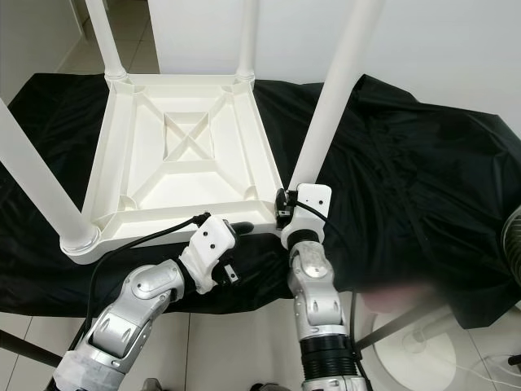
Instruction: Building children table
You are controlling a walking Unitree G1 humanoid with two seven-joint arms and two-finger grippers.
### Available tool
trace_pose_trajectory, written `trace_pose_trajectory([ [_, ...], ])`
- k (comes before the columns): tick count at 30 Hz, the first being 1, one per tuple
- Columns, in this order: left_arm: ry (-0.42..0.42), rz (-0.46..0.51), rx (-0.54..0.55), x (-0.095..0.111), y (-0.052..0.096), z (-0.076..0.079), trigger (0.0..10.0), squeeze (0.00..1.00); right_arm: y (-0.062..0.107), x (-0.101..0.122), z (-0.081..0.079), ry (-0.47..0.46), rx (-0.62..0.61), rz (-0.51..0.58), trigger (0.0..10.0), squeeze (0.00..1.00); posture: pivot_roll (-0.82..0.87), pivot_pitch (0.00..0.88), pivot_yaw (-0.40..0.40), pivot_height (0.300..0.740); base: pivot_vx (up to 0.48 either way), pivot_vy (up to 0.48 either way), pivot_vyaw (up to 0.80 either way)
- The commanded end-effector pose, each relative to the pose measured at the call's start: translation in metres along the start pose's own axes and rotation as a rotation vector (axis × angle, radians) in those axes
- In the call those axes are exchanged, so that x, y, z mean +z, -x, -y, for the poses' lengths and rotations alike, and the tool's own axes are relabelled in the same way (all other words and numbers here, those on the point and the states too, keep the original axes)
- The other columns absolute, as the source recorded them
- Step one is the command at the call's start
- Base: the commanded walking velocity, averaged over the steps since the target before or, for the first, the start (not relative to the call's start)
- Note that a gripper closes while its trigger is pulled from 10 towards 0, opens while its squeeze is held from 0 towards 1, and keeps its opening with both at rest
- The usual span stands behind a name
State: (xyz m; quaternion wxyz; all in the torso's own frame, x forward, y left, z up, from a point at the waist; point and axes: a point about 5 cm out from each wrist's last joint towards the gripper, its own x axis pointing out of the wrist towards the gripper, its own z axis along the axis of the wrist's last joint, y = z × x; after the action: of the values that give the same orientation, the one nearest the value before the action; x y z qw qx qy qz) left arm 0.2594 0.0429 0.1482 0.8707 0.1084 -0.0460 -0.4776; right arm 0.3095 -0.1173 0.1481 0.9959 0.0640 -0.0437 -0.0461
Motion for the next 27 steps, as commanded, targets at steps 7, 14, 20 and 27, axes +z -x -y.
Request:
trace_pose_trajectory([
  [7,0.006,-0.007,0.025,-0.003,0.0,0.003,10.0,0.0,0.002,-0.007,-0.001,-0.032,-0.02,-0.052,10.0,0.12,-0.02,0.054,-0.066,0.74,0.0,0.0,0.0],
  [14,0.009,-0.007,0.026,-0.004,0.0,0.003,10.0,0.0,0.006,0.001,0.0,-0.037,0.057,-0.019,10.0,1.0,-0.02,0.054,-0.068,0.74,0.0,0.0,0.0],
  [20,0.009,-0.008,0.028,-0.004,0.001,0.003,10.0,0.0,0.007,0.004,0.005,-0.038,0.075,-0.008,10.0,1.0,-0.03,0.054,-0.068,0.74,0.0,0.0,0.0],
  [27,0.008,-0.006,0.027,-0.003,-0.001,0.003,10.0,0.0,0.016,-0.008,0.016,0.009,0.264,-0.015,10.0,0.0,-0.03,0.055,-0.063,0.74,0.0,0.0,0.0],
])
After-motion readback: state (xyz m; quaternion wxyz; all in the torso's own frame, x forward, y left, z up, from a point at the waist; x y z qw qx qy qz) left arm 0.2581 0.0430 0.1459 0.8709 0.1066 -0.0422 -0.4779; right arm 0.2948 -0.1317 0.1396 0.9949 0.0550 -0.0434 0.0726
